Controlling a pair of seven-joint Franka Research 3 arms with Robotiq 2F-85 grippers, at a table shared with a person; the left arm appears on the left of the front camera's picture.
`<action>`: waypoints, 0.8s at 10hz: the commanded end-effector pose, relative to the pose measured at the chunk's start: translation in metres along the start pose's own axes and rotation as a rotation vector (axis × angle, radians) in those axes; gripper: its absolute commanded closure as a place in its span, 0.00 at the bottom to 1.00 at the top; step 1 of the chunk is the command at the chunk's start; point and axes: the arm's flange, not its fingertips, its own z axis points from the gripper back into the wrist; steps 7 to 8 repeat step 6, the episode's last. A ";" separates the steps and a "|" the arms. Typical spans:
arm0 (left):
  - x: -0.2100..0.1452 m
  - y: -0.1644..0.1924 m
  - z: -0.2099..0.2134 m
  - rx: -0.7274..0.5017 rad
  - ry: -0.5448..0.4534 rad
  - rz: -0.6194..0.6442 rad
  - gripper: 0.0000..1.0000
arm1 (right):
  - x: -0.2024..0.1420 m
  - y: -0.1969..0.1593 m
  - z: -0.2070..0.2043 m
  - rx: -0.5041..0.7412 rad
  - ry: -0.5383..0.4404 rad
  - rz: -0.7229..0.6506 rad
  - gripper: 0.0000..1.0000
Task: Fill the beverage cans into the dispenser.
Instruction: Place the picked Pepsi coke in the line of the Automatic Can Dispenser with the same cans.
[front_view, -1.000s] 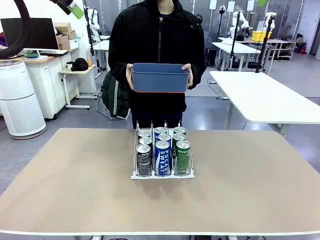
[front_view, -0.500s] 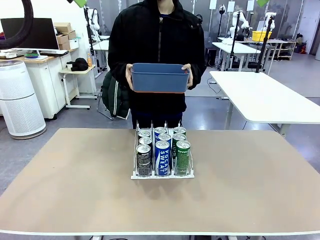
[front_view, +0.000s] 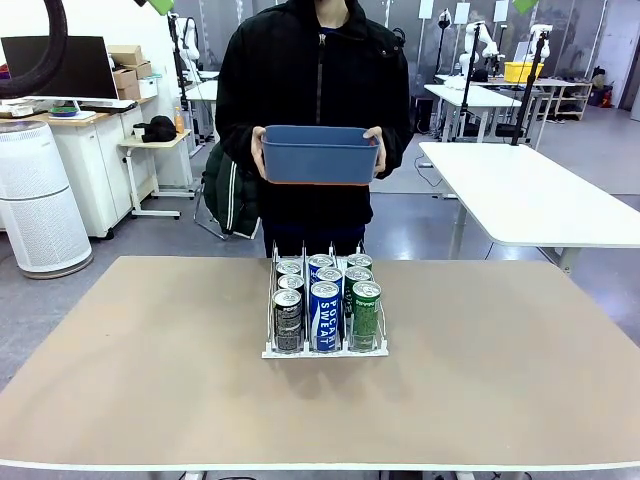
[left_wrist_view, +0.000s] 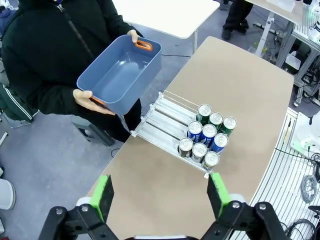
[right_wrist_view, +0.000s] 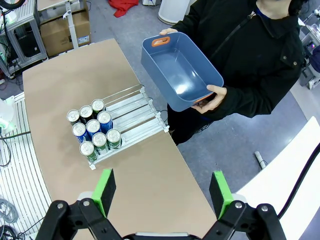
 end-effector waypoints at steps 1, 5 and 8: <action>0.000 0.000 0.001 0.000 -0.002 -0.001 0.00 | -0.001 0.002 0.000 -0.003 0.010 0.004 0.00; 0.000 0.000 0.001 0.000 -0.002 -0.001 0.00 | -0.001 0.002 0.000 -0.003 0.010 0.004 0.00; 0.000 0.000 0.001 0.000 -0.002 -0.001 0.00 | -0.001 0.002 0.000 -0.003 0.010 0.004 0.00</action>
